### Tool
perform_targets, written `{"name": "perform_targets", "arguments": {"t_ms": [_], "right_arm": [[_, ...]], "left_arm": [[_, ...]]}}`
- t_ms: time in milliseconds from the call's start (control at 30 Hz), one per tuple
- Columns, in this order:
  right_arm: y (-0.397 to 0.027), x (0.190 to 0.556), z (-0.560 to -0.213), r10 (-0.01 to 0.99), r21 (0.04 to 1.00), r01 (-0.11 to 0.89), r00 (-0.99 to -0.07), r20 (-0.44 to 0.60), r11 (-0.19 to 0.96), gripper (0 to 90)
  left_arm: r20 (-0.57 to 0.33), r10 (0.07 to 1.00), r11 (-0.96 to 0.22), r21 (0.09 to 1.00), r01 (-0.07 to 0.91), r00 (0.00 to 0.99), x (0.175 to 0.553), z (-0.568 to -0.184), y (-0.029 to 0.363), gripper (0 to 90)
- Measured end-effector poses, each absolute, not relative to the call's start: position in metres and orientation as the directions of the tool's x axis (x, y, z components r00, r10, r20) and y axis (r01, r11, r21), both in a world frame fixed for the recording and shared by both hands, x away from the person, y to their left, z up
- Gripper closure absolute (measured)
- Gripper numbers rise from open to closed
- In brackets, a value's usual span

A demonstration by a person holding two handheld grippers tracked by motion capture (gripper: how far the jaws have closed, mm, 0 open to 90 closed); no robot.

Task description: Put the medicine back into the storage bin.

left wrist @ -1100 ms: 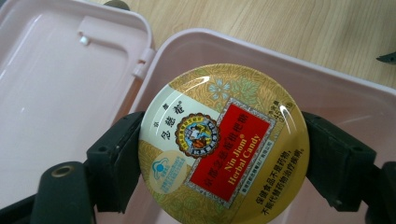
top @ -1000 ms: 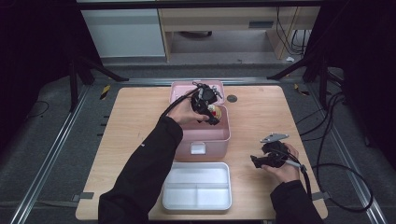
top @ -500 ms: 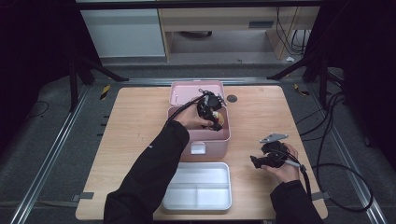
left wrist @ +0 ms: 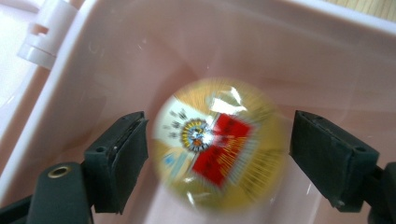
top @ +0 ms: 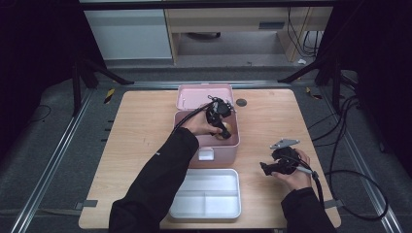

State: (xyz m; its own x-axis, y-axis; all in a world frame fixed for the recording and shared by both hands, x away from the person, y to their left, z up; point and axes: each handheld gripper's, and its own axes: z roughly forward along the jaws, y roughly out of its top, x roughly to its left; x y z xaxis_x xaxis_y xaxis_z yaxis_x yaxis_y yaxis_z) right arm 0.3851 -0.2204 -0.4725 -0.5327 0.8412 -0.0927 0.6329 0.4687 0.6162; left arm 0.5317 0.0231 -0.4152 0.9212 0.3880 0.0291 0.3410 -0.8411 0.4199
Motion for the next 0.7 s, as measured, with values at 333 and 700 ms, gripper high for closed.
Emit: {"name": "perform_targets", "arguments": {"t_ms": [333,700], "right_arm": [[-0.220,0.384,-0.469,0.842,0.629,0.624,-0.531,-0.094,0.463,17.8],[-0.219,0.382,-0.458,0.819,0.662,0.578,-0.566,-0.096,0.478,20.8]], "left_arm": [[0.052,0.387,-0.817,0.483,0.316,0.920,0.521,-0.390,0.038,17.6],[0.104,0.390,-0.784,0.559,0.270,0.915,0.486,-0.345,0.079,17.5]]}}
